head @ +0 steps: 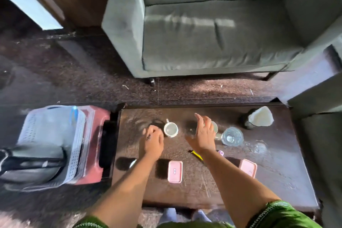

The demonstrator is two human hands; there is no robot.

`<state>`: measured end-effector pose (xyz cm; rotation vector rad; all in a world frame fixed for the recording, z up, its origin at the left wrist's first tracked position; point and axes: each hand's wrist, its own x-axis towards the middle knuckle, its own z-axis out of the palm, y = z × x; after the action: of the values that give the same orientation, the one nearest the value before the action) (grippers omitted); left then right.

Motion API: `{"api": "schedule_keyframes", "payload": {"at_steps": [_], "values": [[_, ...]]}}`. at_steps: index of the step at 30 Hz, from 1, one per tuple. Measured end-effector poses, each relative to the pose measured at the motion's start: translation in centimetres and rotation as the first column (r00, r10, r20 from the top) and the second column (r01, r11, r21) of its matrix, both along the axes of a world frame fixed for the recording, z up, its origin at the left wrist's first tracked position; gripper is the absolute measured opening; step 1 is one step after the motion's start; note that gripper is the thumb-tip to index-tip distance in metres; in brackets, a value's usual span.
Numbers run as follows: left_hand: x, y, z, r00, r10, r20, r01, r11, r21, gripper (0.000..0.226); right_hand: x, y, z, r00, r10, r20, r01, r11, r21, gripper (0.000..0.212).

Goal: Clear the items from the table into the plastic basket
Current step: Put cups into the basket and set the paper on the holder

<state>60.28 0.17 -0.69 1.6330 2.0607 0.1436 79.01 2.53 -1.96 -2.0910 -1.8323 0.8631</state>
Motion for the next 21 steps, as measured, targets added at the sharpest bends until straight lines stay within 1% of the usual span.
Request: {"api": "schedule_keyframes", "payload": {"at_steps": [1, 2, 3, 5, 7, 9, 10, 11, 13, 15, 16, 19, 21], "values": [[-1.0, -0.5, 0.1, 1.0, 0.022, -0.019, -0.021, 1.0, 0.022, 0.015, -0.9, -0.2, -0.3, 0.999, 0.035, -0.029, -0.036, 0.999, -0.016, 0.091], [-1.9, -0.9, -0.3, 0.998, 0.053, -0.013, -0.053, 0.998, 0.019, 0.016, -1.8, -0.4, -0.5, 0.997, 0.062, -0.051, -0.063, 0.997, -0.034, 0.092], [-2.6, -1.2, -0.8, 0.996, 0.093, 0.011, -0.093, 0.996, -0.016, 0.015, -2.6, -0.5, -0.8, 0.995, 0.076, -0.064, -0.08, 0.995, -0.053, 0.091], [-4.0, -1.1, -3.5, 0.974, 0.203, 0.104, -0.194, 0.976, -0.095, 0.014, -4.2, -0.3, -1.5, 0.994, 0.078, -0.082, -0.086, 0.991, -0.103, 0.081], [-5.3, -0.7, -8.6, 0.924, 0.31, 0.225, -0.279, 0.947, -0.159, 0.019, -5.5, 0.3, -2.3, 0.994, 0.064, -0.089, -0.078, 0.983, -0.165, 0.064], [-5.6, -0.1, -12.2, 0.888, 0.35, 0.299, -0.28, 0.927, -0.251, 0.02, -6.6, 1.2, -3.3, 0.995, 0.009, -0.096, -0.033, 0.966, -0.256, 0.052], [-5.4, 0.3, -12.5, 0.878, 0.366, 0.31, -0.275, 0.913, -0.301, 0.021, -7.1, 1.8, -3.8, 0.995, -0.026, -0.097, -0.004, 0.954, -0.298, 0.05], [-4.9, 0.9, -11.9, 0.873, 0.379, 0.308, -0.266, 0.897, -0.352, 0.027, -7.5, 2.3, -4.4, 0.994, -0.054, -0.093, 0.02, 0.942, -0.334, 0.049], [-4.2, 1.9, -12.3, 0.854, 0.388, 0.347, -0.217, 0.871, -0.441, 0.046, -8.1, 3.3, -5.5, 0.991, -0.101, -0.086, 0.061, 0.921, -0.385, 0.049], [-3.3, 2.8, -11.1, 0.848, 0.382, 0.367, -0.179, 0.859, -0.479, 0.065, -8.7, 4.2, -6.4, 0.989, -0.128, -0.077, 0.085, 0.907, -0.413, 0.049], [-3.2, 3.4, -10.6, 0.856, 0.37, 0.36, -0.168, 0.859, -0.484, 0.066, -8.9, 4.4, -6.9, 0.987, -0.144, -0.072, 0.101, 0.9, -0.424, 0.05], [-3.1, 5.2, -9.9, 0.896, 0.357, 0.263, -0.182, 0.837, -0.516, 0.053, -9.4, 4.9, -7.8, 0.981, -0.18, -0.074, 0.128, 0.885, -0.447, 0.05], [-3.1, 6.2, -10.4, 0.894, 0.357, 0.273, -0.165, 0.826, -0.54, 0.052, -9.5, 5.1, -8.1, 0.979, -0.185, -0.085, 0.128, 0.884, -0.449, 0.051]]}}
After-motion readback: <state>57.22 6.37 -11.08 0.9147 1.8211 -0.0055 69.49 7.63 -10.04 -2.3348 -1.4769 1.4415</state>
